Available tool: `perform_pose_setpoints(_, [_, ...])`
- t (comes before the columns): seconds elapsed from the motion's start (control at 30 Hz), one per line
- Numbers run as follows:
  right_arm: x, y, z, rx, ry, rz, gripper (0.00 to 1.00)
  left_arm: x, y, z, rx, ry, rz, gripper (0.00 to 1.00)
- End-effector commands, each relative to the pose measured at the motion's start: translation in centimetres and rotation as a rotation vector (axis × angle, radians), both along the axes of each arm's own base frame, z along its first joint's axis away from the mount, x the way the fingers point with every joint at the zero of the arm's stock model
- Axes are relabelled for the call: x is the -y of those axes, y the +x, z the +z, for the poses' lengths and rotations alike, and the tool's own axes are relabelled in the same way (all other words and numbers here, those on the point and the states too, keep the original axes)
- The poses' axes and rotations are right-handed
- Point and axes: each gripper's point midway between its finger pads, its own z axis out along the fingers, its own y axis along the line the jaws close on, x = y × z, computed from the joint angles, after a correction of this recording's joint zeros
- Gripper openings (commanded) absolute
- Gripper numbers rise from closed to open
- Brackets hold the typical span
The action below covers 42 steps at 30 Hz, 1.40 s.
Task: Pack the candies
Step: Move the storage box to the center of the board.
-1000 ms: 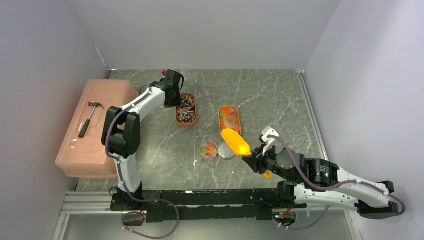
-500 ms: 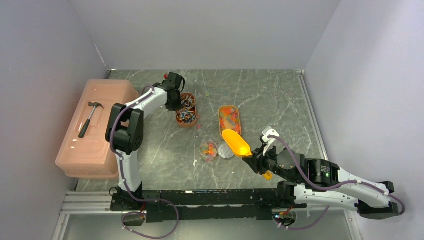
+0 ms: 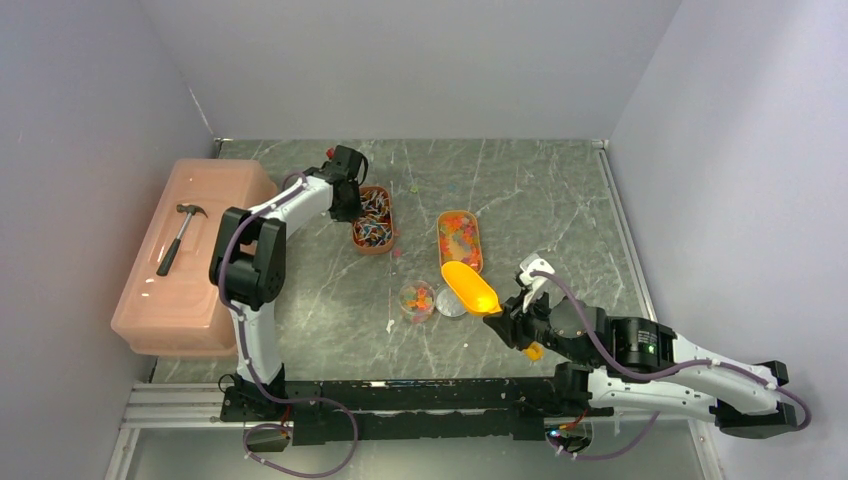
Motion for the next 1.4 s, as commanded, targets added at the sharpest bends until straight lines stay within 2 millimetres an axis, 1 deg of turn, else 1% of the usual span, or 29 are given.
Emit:
perform_pose_setpoints(0.0, [-0.9, 0.2, 1.8, 0.008, 0.07, -0.003, 0.0, 0.9, -1.3, -0.5, -0.028, -0.042, -0.043, 0.03])
perform_pose_setpoints(0.13, [-1.2, 0.1, 1.6, 0.003, 0.068, 0.002, 0.0, 1.3, -2.2, -0.4, -0.028, -0.065, -0.054, 0.03])
perform_pose_setpoints(0.33, [-1.5, 0.2, 1.2, 0.002, 0.066, 0.003, 0.0, 2.4, -4.0, -0.5, -0.044, -0.076, -0.069, 0.03])
perform_pose_setpoints(0.57, [-2.2, 0.1, 0.8, -0.005, 0.057, 0.019, 0.0, 4.4, -6.2, -0.4, -0.063, -0.072, -0.085, 0.03])
perform_pose_setpoints(0.73, [-2.3, 0.3, 0.7, -0.009, 0.029, 0.007, 0.0, 6.2, -7.6, -0.5, -0.083, -0.129, -0.079, 0.03])
perform_pose_setpoints(0.93, [-2.6, 0.5, -0.1, -0.03, -0.02, -0.009, 0.0, 7.4, -7.9, -0.8, -0.095, -0.176, -0.062, 0.03])
perform_pose_setpoints(1.1, [-2.9, 0.4, -0.2, -0.052, -0.066, -0.008, 0.0, 8.2, -7.9, -0.6, -0.095, -0.215, -0.063, 0.03])
perform_pose_setpoints(1.13, [-2.9, 0.5, -0.2, -0.054, -0.08, -0.012, 0.0, 8.3, -8.0, -0.5, -0.094, -0.217, -0.064, 0.05])
perform_pose_setpoints(1.2, [-3.0, 0.6, 0.0, -0.055, -0.11, -0.015, 0.0, 8.1, -8.2, 0.0, -0.088, -0.219, -0.063, 0.14])
perform_pose_setpoints(1.3, [-3.2, 0.9, 0.0, -0.054, -0.155, -0.021, 0.0, 7.8, -8.5, 0.7, -0.078, -0.213, -0.072, 0.21])
perform_pose_setpoints(1.37, [-3.3, 1.1, 0.1, -0.056, -0.186, -0.022, 0.0, 7.6, -8.7, 1.4, -0.068, -0.209, -0.079, 0.27])
